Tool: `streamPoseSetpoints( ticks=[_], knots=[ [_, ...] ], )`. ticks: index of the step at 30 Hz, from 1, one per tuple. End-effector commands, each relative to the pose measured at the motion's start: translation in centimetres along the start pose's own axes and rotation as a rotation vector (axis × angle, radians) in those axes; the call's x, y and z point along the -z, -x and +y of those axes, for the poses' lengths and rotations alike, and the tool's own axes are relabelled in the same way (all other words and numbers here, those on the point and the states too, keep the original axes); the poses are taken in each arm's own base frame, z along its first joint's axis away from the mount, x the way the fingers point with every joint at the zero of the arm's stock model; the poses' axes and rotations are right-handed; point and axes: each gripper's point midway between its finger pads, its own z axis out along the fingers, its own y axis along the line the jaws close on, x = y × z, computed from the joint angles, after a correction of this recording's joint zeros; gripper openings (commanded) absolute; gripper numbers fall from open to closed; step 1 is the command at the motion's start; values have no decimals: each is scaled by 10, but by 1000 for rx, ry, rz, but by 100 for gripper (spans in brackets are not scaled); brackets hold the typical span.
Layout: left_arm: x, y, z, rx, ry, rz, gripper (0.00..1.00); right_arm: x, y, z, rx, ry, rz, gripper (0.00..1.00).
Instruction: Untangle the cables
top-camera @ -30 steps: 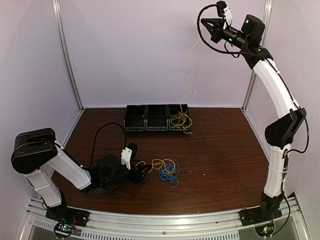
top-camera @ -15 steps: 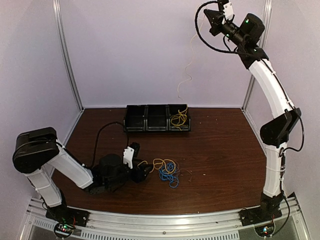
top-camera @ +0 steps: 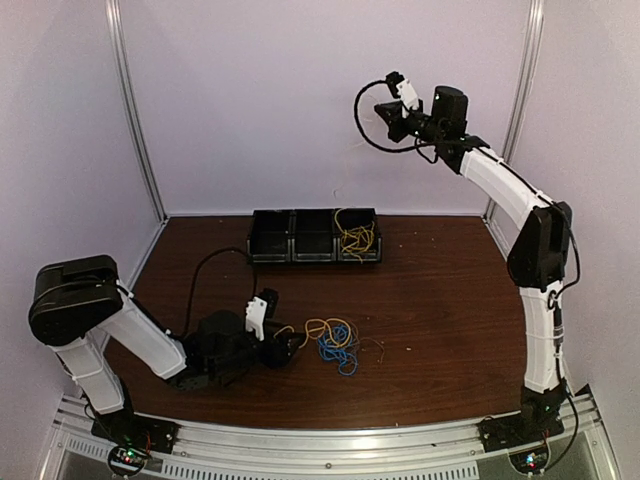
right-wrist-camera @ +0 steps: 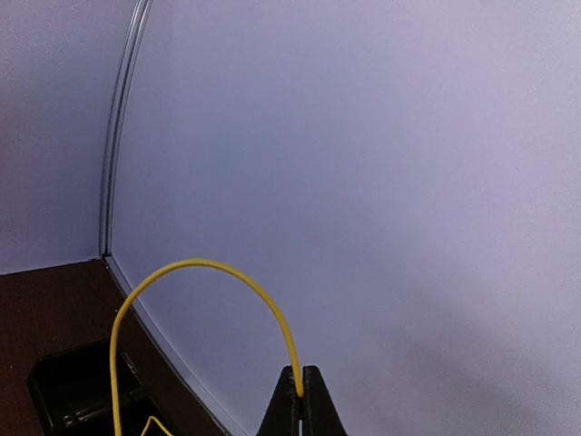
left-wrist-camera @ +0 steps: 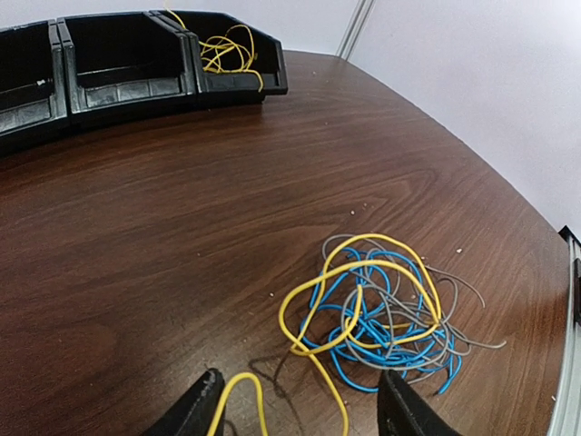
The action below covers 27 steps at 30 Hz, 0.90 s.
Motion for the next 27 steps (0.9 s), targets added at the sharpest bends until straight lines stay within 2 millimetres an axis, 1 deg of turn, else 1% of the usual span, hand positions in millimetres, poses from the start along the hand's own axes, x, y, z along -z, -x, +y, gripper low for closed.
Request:
streamPoseSetpoints(
  ticks=[1, 5, 7, 9, 10, 13, 17, 20, 25, 27],
  knots=[
    [4, 9, 0, 23, -10, -48, 58, -7, -39, 22, -65, 71, 80, 0],
    [6, 8, 2, 26, -3, -51, 59, -7, -67, 31, -81, 92, 142, 0],
    [5, 9, 1, 27, -3, -52, 59, -4, -78, 35, -84, 102, 166, 0],
    [4, 9, 1, 27, -3, -50, 59, 0, -88, 40, -88, 110, 190, 0],
    [4, 8, 1, 26, -3, -47, 59, 4, -99, 44, -92, 120, 213, 0],
    [3, 7, 1, 25, -5, -45, 59, 11, -118, 53, -105, 135, 257, 0],
    [2, 6, 1, 24, -5, -39, 59, 21, -144, 55, -168, 131, 317, 0],
    [1, 7, 0, 23, -8, -38, 59, 29, -159, 45, -221, 106, 353, 0],
    [-1, 4, 0, 20, -9, -29, 59, 49, -165, 12, -290, 29, 357, 0],
    [-1, 4, 0, 19, -10, -28, 59, 57, -169, 5, -287, 15, 372, 0]
  ],
)
